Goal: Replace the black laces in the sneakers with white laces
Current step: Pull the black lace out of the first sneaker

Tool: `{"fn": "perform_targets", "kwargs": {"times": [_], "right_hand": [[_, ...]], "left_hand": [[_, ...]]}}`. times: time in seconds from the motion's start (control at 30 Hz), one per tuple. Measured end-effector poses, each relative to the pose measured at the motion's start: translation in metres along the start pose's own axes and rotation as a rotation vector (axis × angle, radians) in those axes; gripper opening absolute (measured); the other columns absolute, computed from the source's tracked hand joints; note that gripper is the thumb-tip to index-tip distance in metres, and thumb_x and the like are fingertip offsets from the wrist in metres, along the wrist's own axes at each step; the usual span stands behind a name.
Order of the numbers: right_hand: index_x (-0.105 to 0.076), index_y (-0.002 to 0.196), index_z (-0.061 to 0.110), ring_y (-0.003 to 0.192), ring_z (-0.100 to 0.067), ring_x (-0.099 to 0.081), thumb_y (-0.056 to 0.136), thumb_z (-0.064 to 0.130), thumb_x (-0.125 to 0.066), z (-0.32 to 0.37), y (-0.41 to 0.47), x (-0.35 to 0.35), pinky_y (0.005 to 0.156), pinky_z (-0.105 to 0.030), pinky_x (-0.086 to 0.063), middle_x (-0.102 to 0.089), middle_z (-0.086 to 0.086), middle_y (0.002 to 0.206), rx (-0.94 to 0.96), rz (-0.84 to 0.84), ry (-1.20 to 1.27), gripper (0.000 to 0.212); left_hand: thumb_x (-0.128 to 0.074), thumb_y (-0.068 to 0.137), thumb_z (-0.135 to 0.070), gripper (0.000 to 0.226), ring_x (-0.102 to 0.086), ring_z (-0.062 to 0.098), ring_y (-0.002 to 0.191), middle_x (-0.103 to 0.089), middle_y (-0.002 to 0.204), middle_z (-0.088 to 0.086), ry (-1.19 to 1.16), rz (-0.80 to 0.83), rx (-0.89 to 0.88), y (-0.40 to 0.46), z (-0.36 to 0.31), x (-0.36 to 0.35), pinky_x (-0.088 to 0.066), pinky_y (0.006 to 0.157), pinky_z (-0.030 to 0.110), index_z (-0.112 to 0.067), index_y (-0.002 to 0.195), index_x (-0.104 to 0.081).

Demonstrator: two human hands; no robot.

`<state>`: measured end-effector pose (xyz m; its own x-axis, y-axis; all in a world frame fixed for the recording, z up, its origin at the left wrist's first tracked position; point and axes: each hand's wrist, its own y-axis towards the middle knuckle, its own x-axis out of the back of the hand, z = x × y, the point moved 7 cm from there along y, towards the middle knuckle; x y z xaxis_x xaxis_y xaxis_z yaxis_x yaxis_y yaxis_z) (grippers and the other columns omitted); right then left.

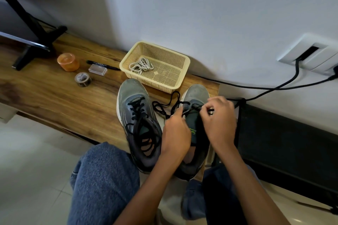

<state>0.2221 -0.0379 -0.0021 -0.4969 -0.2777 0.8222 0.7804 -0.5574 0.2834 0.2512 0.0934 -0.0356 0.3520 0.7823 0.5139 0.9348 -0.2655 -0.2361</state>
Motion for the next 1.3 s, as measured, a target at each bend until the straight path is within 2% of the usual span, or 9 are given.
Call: {"fn": "perform_targets", "kwargs": {"times": [0.13, 0.27, 0.37, 0.47, 0.6, 0.7, 1.03, 1.13, 1.3], "right_hand": [[-0.061, 0.078, 0.016, 0.087, -0.020, -0.057, 0.084, 0.008, -0.059, -0.045, 0.003, 0.025, 0.070, -0.028, -0.043, -0.059, -0.002, 0.093, -0.312, -0.216, 0.289, 0.010], [-0.060, 0.081, 0.021, 0.082, -0.020, -0.062, 0.085, 0.012, -0.056, -0.087, 0.000, 0.034, 0.068, -0.027, -0.049, -0.064, -0.013, 0.099, -0.605, -0.299, 0.424, 0.010], [-0.061, 0.096, 0.020, 0.095, -0.015, -0.057, 0.087, 0.011, -0.056, -0.077, 0.006, 0.027, 0.078, -0.026, -0.047, -0.061, -0.008, 0.111, -0.489, -0.099, 0.309, 0.013], [-0.056, 0.120, 0.016, 0.117, -0.019, -0.045, 0.085, 0.011, -0.059, -0.039, 0.009, 0.023, 0.096, -0.033, -0.041, -0.052, -0.003, 0.122, -0.220, 0.014, 0.123, 0.036], [-0.066, 0.109, 0.021, 0.120, -0.020, -0.039, 0.088, 0.025, -0.060, 0.011, 0.003, -0.001, 0.100, -0.037, -0.029, -0.055, 0.002, 0.119, 0.073, 0.234, -0.064, 0.022], [-0.068, 0.108, 0.019, 0.119, -0.022, -0.038, 0.089, 0.032, -0.061, 0.022, -0.003, -0.018, 0.098, -0.035, -0.028, -0.055, 0.000, 0.120, 0.158, 0.310, -0.201, 0.024], [-0.068, 0.077, 0.010, 0.101, -0.027, -0.050, 0.082, 0.013, -0.066, 0.024, 0.001, -0.016, 0.080, -0.037, -0.040, -0.063, -0.004, 0.097, 0.161, 0.157, -0.151, 0.006], [-0.066, 0.075, 0.010, 0.097, -0.027, -0.051, 0.081, 0.012, -0.065, 0.008, 0.007, -0.001, 0.076, -0.037, -0.043, -0.063, -0.005, 0.096, 0.070, 0.050, -0.106, 0.007], [-0.065, 0.081, 0.010, 0.099, -0.026, -0.050, 0.084, 0.014, -0.060, -0.044, 0.012, 0.031, 0.068, -0.030, -0.036, -0.059, -0.006, 0.097, -0.166, -0.102, -0.037, 0.007]], "left_hand": [[-0.038, 0.102, -0.014, 0.043, -0.064, 0.026, 0.080, -0.068, 0.099, 0.011, -0.012, -0.002, 0.023, 0.000, 0.003, 0.001, -0.052, 0.067, 0.034, -0.023, 0.144, -0.041], [-0.038, 0.102, -0.012, 0.044, -0.064, 0.022, 0.090, -0.066, 0.110, 0.010, 0.011, -0.002, 0.016, 0.001, 0.001, 0.004, -0.053, 0.081, 0.036, -0.020, 0.145, -0.041], [-0.037, 0.103, -0.012, 0.044, -0.063, 0.022, 0.096, -0.065, 0.115, 0.010, 0.025, -0.003, 0.021, 0.002, 0.001, 0.004, -0.052, 0.084, 0.035, -0.019, 0.146, -0.041], [-0.038, 0.103, -0.013, 0.044, -0.064, 0.022, 0.091, -0.066, 0.110, 0.010, 0.021, 0.000, 0.018, 0.000, -0.001, 0.003, -0.053, 0.082, 0.038, -0.019, 0.146, -0.040], [-0.038, 0.102, -0.013, 0.044, -0.064, 0.025, 0.095, -0.065, 0.114, 0.012, 0.033, 0.006, 0.025, 0.002, 0.001, 0.002, -0.052, 0.084, 0.040, -0.019, 0.146, -0.041], [-0.037, 0.102, -0.014, 0.045, -0.063, 0.022, 0.094, -0.065, 0.114, 0.009, 0.014, 0.022, 0.026, 0.001, 0.001, 0.002, -0.052, 0.082, 0.036, -0.023, 0.145, -0.041], [-0.036, 0.102, -0.015, 0.045, -0.062, 0.026, 0.099, -0.064, 0.118, 0.011, 0.015, 0.016, 0.022, 0.001, -0.001, 0.002, -0.050, 0.087, 0.038, -0.024, 0.146, -0.040], [-0.038, 0.102, -0.014, 0.043, -0.061, 0.027, 0.102, -0.065, 0.117, 0.011, -0.003, 0.000, 0.014, 0.002, -0.003, 0.003, -0.050, 0.088, 0.038, -0.023, 0.144, -0.044], [-0.038, 0.102, -0.012, 0.044, -0.063, 0.025, 0.090, -0.066, 0.107, 0.013, -0.016, 0.007, 0.047, 0.001, -0.001, 0.003, -0.044, 0.071, 0.026, -0.022, 0.145, -0.041]]}}
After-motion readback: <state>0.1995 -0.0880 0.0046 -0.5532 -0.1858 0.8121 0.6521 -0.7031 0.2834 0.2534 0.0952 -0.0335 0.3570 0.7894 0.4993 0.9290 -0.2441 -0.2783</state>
